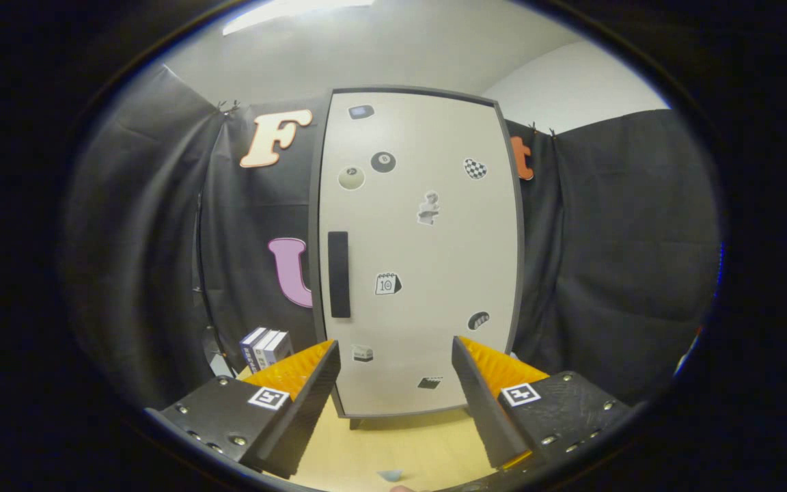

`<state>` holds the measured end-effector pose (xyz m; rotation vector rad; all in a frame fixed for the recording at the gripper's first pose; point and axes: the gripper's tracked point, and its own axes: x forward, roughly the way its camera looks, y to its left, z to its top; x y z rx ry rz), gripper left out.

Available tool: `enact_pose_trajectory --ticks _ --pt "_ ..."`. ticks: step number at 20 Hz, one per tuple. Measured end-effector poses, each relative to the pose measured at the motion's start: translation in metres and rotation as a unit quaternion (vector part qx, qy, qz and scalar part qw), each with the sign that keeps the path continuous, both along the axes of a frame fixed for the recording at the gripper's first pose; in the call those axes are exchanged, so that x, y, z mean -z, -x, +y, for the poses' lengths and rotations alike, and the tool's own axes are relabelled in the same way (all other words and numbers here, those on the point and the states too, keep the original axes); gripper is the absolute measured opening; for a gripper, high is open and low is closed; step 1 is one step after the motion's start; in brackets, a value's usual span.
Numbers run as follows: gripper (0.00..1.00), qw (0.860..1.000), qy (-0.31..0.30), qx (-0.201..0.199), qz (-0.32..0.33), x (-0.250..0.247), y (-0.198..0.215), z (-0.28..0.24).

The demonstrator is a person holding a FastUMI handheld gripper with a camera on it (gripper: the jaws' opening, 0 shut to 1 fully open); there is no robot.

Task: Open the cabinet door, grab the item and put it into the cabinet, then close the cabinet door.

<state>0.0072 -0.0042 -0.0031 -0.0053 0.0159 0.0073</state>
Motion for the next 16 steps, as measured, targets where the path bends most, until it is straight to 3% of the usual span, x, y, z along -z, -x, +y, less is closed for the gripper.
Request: enact_pose_trajectory --ticks 7,16 --pt "0.97 1.000 -0.007 -0.021 0.002 0.000 -0.035 0.024" --pt "0.97 0.998 -0.017 -0.062 -0.002 -0.004 -0.120 0.079"
